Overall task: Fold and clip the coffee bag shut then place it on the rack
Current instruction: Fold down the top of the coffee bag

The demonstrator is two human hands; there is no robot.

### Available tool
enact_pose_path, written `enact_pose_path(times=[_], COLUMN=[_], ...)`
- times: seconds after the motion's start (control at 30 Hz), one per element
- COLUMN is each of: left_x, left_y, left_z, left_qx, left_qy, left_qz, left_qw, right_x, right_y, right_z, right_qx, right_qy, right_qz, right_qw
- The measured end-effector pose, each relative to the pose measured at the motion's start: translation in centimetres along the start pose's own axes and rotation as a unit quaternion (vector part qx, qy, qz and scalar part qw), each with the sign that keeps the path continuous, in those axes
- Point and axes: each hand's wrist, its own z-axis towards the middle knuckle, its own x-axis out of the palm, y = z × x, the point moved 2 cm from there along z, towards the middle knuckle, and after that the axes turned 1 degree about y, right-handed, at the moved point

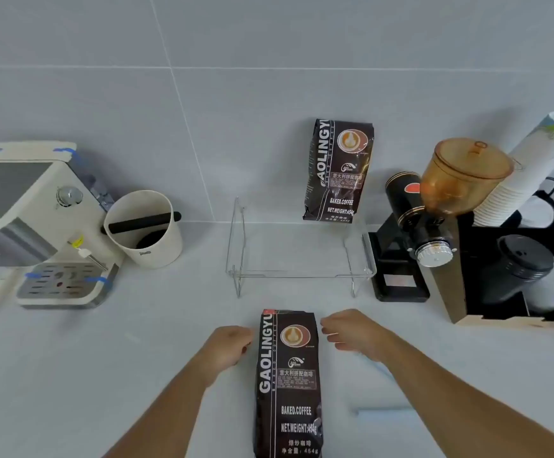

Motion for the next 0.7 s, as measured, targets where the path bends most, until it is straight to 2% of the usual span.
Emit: enact_pose_path(times=[0.17,0.33,0.7], left_x=[1.9,2.5,2.0], left_y=[-0.2,-1.0,-3.5], left_z=[1.0,1.5,-1.1], left_qx=[-0.03,-0.049,0.031], left_qy=[0.008,-0.001,-0.021], left_qz=[-0.077,-0.167,-0.2], left_qw=[0.997,0.985,0.979], right_x=[1.9,2.4,3.0], right_y=[-0.4,0.1,1.1], right_z=[1.2,1.7,-2.6], right_qx=[0.03,0.013,-0.081], right_qy=[0.006,-0.016,-0.077], right_qz=[0.095,0.141,0.174], right_qw=[0.995,0.99,0.978])
